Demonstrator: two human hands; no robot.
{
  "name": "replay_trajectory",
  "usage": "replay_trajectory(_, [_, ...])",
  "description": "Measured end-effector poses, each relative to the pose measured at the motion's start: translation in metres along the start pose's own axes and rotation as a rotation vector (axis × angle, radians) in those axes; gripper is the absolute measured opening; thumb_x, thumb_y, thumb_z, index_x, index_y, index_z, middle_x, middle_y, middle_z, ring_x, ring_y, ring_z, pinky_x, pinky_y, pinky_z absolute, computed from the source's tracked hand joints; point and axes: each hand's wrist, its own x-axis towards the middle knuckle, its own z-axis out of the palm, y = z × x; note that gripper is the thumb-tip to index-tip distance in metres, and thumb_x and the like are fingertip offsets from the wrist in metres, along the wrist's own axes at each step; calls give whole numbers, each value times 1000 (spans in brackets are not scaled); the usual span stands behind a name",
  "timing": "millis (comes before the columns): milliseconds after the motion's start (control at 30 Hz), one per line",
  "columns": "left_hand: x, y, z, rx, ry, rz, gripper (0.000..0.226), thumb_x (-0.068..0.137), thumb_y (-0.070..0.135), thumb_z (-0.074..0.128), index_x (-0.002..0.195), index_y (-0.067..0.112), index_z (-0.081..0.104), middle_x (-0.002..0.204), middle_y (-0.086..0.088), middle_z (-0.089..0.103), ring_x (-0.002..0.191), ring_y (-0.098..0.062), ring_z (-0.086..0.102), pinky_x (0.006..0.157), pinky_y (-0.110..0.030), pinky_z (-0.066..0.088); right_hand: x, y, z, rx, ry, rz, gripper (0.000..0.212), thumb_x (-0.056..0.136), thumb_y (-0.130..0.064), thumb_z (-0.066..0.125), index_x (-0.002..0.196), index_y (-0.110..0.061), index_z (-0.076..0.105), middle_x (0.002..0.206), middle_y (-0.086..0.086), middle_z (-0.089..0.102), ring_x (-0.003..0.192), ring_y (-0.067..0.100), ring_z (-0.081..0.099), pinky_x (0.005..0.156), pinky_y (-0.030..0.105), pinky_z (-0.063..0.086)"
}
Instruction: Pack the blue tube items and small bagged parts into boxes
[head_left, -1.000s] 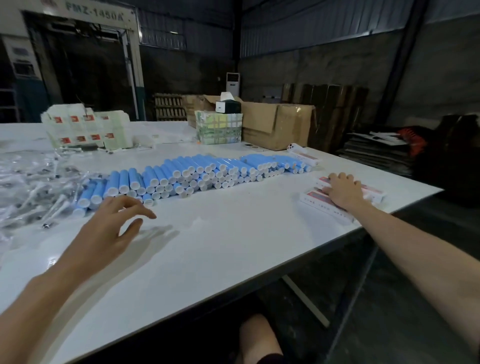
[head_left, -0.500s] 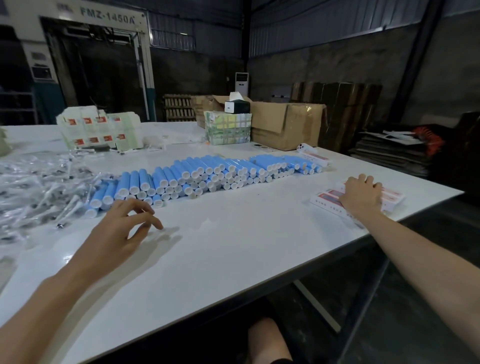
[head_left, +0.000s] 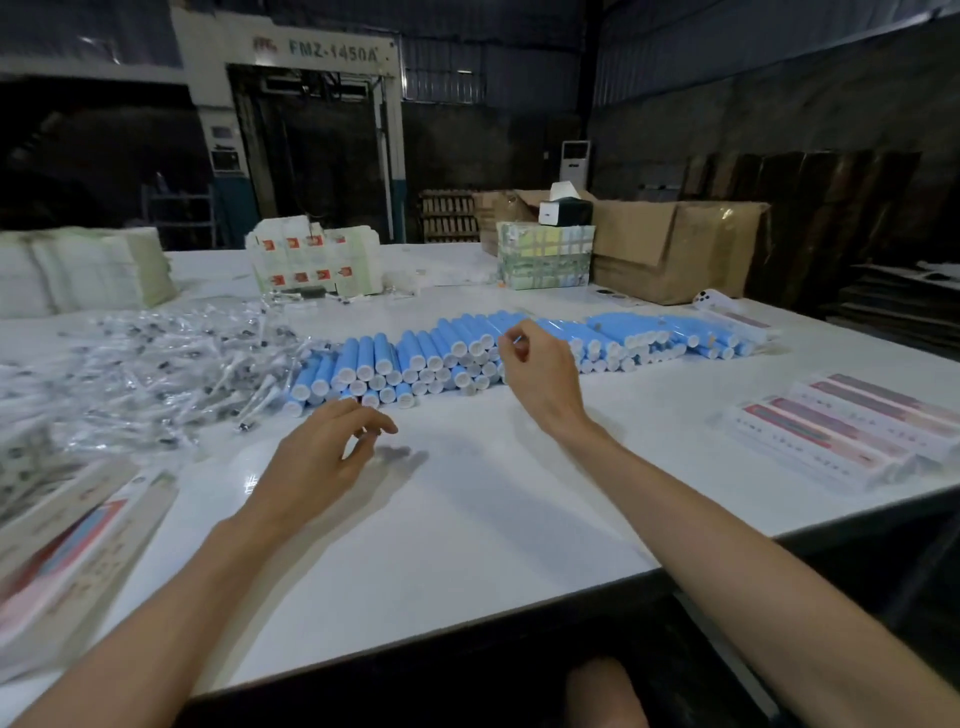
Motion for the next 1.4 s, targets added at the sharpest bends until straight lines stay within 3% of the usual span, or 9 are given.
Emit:
replay_trajectory(67, [0, -2, -2, 14, 18, -55, 25, 105, 14, 63, 112, 34, 74, 107, 19, 66, 100, -7, 62, 82, -33, 53, -5, -24, 35, 147, -39, 6, 25, 105, -30, 58, 83, -18, 60, 67, -11, 58, 60, 2, 54, 58, 27, 41])
replay_trajectory(267, [-3, -3, -7, 80, 42, -179, 25, 101, 13, 62, 109, 34, 74, 101, 17, 67, 89, -3, 57, 78, -35, 54, -39, -59, 119, 348, -164, 50, 36, 104, -29, 59, 73, -11, 55, 60, -4, 53, 59, 14, 50, 62, 41, 44])
replay_trajectory(400, [-4, 5, -15, 161, -22, -232, 23, 103, 18, 59, 115, 32, 73, 108, 13, 70, 98, -9, 62, 82, -42, 57, -47, -48, 131, 328, -246, 0, 35, 102, -29, 62, 75, -7, 60, 64, 3, 59, 64, 20, 55, 65, 42, 47])
replay_trajectory(533, [1, 9, -35, 355, -84, -334, 23, 105, 25, 58, 126, 28, 68, 123, 6, 70, 117, -20, 61, 87, -39, 54, -44, -41, 131, 339, -267, 25, 36, 101, -29, 62, 74, -5, 61, 67, 11, 63, 69, 30, 60, 67, 46, 50])
replay_trajectory(767, [-24, -5, -97, 850, -115, -733, 34, 106, 22, 57, 136, 6, 56, 140, -16, 59, 131, -38, 52, 99, -44, 46, -46, -42, 130, 419, -328, 22, 40, 102, -31, 61, 73, -4, 60, 70, 16, 65, 71, 39, 61, 68, 49, 53])
replay_trajectory(900, [-48, -17, -125, 1003, -81, -876, 39, 106, 25, 57, 138, 3, 53, 144, -21, 53, 136, -42, 47, 110, -48, 40, -48, -44, 129, 419, -345, -19, 40, 103, -35, 61, 73, -8, 60, 69, 11, 66, 71, 35, 63, 70, 47, 53])
replay_trajectory(1133, [-60, -39, -122, 1201, -272, -894, 52, 106, 61, 50, 135, 22, 68, 149, -5, 50, 137, -30, 43, 113, -41, 35, -47, -43, 130, 462, -382, 20, 37, 102, -32, 62, 75, -8, 62, 66, 10, 63, 74, 35, 65, 71, 48, 53])
replay_trajectory(1300, [-64, -48, -115, 1278, -317, -890, 48, 109, 57, 46, 139, 25, 66, 159, -7, 45, 139, -29, 42, 113, -41, 33, -43, -40, 133, 542, -390, 127, 33, 102, -29, 62, 74, -12, 66, 59, 1, 62, 51, 3, 53, 61, 30, 44])
replay_trajectory(1400, [-63, -51, -110, 1278, -312, -884, 41, 110, 44, 50, 137, 14, 59, 145, -9, 59, 135, -30, 51, 111, -41, 37, -42, -41, 134, 556, -392, 151, 32, 103, -28, 62, 76, -12, 67, 58, 0, 63, 48, 1, 50, 59, 28, 41])
